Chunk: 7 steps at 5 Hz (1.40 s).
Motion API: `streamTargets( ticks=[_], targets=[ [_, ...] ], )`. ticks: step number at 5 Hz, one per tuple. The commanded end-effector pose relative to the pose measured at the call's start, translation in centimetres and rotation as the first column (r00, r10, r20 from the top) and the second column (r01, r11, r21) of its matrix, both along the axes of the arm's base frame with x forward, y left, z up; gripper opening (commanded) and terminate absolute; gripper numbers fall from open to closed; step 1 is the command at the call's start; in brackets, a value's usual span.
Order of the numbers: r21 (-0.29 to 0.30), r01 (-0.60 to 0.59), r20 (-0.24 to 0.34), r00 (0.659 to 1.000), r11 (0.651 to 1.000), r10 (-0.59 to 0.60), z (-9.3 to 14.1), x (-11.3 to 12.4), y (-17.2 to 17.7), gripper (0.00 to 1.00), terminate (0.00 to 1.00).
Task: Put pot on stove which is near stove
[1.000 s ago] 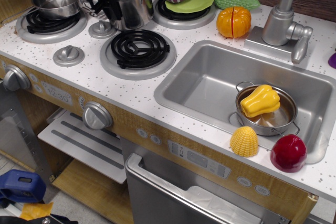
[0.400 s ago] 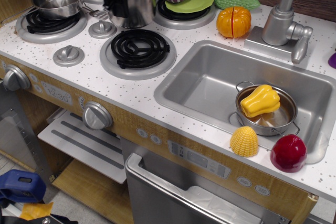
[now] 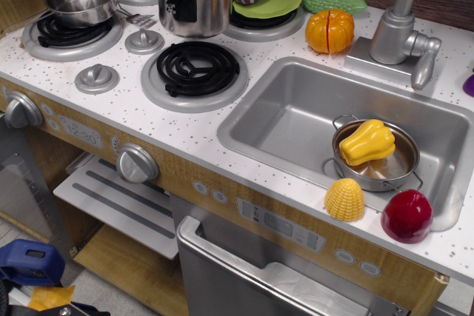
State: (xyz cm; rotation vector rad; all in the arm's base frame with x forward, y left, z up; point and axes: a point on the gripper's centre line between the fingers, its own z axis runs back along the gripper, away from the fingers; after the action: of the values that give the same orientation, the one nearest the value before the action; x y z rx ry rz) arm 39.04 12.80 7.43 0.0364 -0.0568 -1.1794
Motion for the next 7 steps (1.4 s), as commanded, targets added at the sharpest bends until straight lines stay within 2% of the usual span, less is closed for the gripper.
streamTargets(
  ticks=[1, 2, 4, 5, 6, 7],
  targets=[
    [0.011, -0.059, 0.095, 0.994, 0.998, 0.057, 3.4, -0.1, -1.3, 0.0, 0.0],
    [0.016, -0.083, 0.12, 0.989, 0.996, 0.081, 2.7, -1.0, -2.0, 0.0, 0.0],
    [0.022, -0.137, 0.125, 0.983, 0.99, 0.133, 1.8, -2.4, -3.4, 0.0, 0.0],
    [-0.004, -0.126, 0.124, 0.984, 0.992, 0.126, 1.3, -2.6, -3.3, 0.0, 0.0],
    [-0.009, -0.142, 0.129, 0.981, 0.99, 0.142, 0.9, -2.8, -3.3, 1.0, 0.0],
    [-0.009, -0.142, 0.129, 0.981, 0.99, 0.142, 0.9, -2.8, -3.3, 1.0, 0.0]
  ],
)
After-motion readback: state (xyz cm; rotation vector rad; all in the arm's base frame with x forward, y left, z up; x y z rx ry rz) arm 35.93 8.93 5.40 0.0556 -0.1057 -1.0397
